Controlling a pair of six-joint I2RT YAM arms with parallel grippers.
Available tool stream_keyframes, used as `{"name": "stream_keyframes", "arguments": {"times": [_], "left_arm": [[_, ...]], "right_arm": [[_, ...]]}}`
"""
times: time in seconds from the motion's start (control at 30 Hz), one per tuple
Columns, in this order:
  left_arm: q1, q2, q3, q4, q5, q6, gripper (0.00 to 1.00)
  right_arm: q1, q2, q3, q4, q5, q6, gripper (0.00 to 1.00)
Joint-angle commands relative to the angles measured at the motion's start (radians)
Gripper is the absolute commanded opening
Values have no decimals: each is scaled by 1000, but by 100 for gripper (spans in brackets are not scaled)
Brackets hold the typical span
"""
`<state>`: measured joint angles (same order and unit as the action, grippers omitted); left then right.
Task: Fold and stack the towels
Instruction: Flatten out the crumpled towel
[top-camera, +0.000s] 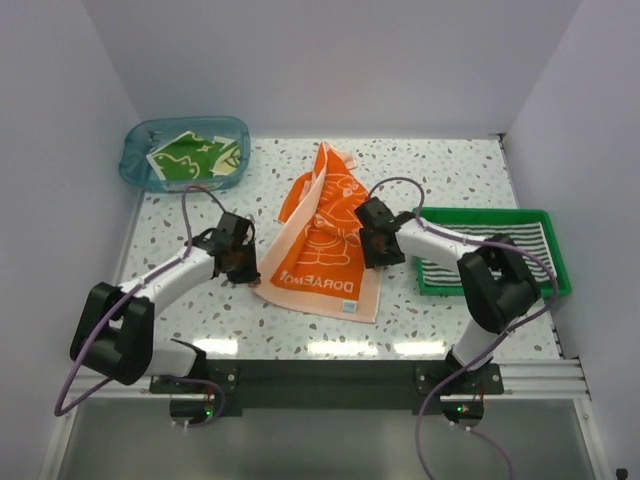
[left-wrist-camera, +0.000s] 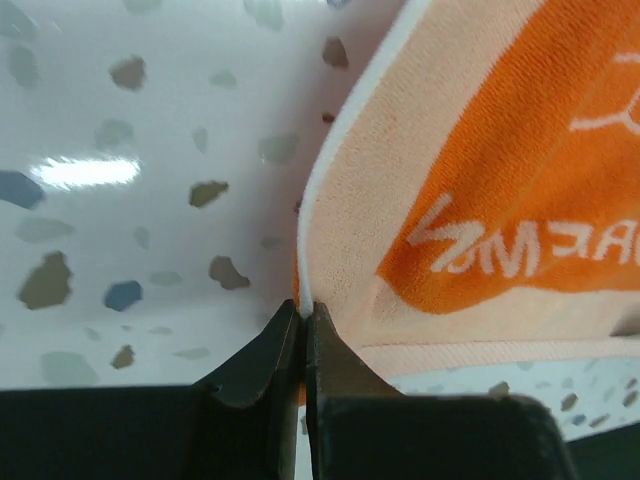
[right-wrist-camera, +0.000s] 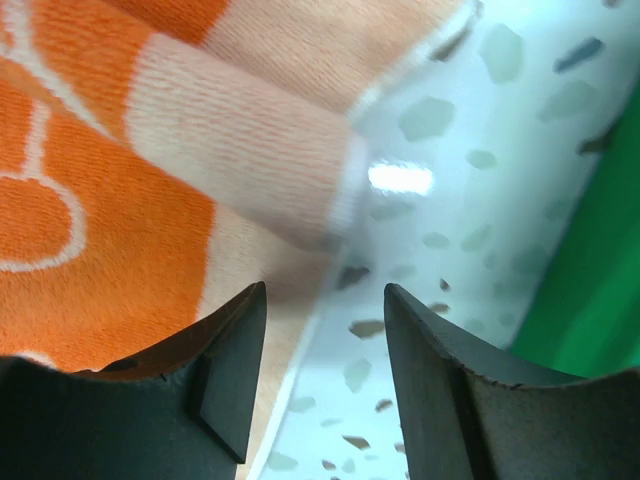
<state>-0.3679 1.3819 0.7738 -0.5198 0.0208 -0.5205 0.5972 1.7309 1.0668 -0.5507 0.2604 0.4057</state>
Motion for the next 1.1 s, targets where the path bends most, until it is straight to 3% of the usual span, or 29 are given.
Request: {"name": "stream_keyframes", "arguments": {"times": [0.0, 0.2, 0.47, 0.63, 1.07], "left_arm": [[1, -110, -111, 157, 214, -146, 0], [-11, -234, -225, 210, 251, -211, 0], [-16, -299, -263, 193, 229, -207, 0], [-16, -314, -289, 196, 237, -202, 0], [-19, -322, -298, 196, 237, -184, 0]], "right_arm": [[15, -103, 4, -110, 47, -15, 56], [21, -306, -118, -134, -65, 172, 66], [113, -453, -258, -187, -30, 405, 64], [180, -453, -303, -187, -16, 499, 60], [205, -398, -376, -95, -41, 596, 50]]}}
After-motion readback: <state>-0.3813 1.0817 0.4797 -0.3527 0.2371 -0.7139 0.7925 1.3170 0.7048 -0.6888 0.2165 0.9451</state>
